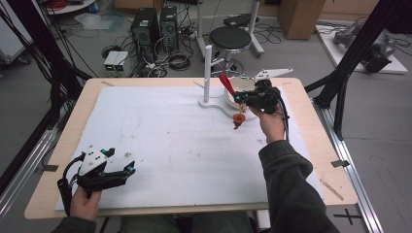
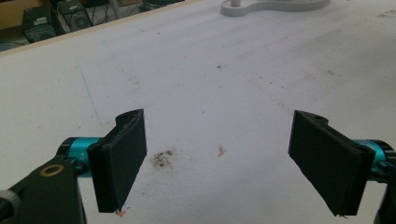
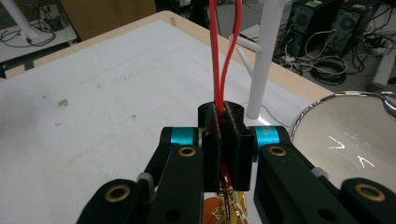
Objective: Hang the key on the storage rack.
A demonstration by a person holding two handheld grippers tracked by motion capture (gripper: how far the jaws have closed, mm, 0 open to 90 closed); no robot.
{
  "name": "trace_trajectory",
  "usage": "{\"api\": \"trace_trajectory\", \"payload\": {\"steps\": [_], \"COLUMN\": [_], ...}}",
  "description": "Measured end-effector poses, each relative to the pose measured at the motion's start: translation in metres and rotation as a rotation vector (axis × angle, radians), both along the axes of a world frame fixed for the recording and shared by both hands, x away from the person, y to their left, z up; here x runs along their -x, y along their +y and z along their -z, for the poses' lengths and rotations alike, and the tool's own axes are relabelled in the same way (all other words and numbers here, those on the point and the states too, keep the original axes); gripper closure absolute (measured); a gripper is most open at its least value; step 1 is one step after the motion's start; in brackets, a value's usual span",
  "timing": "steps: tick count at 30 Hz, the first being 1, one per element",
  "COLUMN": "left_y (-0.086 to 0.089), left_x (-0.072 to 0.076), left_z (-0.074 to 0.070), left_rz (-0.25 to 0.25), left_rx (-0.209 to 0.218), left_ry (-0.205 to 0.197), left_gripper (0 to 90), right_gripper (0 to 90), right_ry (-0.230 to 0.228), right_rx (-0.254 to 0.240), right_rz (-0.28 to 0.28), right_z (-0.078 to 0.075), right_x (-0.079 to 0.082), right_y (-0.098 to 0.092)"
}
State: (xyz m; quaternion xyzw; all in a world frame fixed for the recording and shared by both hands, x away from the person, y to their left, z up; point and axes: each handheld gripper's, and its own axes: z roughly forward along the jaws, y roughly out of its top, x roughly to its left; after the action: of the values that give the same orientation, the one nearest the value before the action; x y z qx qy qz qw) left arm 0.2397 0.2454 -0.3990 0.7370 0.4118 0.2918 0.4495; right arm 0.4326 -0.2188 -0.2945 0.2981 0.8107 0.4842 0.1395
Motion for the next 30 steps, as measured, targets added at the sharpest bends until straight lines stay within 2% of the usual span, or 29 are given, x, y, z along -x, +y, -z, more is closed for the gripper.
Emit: {"api": "trace_trajectory", "payload": {"steps": [18, 25, 30], "left_y": [0.003, 0.007, 0.008], "left_x": [0.0, 0.002, 0.003], "left_z": [-0.001, -0.002, -0.002], "left_rz": [-0.009, -0.019, -0.019], "left_rx": [0.01, 0.014, 0.009], "left_ry": [-0.011, -0.019, -0.019], "left_gripper": [19.8, 19.8, 19.8], "right_gripper": [85.9, 85.9, 85.9], "right_ry": [-0.009, 0.007, 0.019], "right_rx": [-0.019, -0.013, 0.014], "right_rz": [0.033, 0.061, 0.085], "right_z": [0.008, 0.015, 0.019], "right_x": [-0.017, -0.025, -0.032], "right_y": [0.035, 0.047, 0.056]}}
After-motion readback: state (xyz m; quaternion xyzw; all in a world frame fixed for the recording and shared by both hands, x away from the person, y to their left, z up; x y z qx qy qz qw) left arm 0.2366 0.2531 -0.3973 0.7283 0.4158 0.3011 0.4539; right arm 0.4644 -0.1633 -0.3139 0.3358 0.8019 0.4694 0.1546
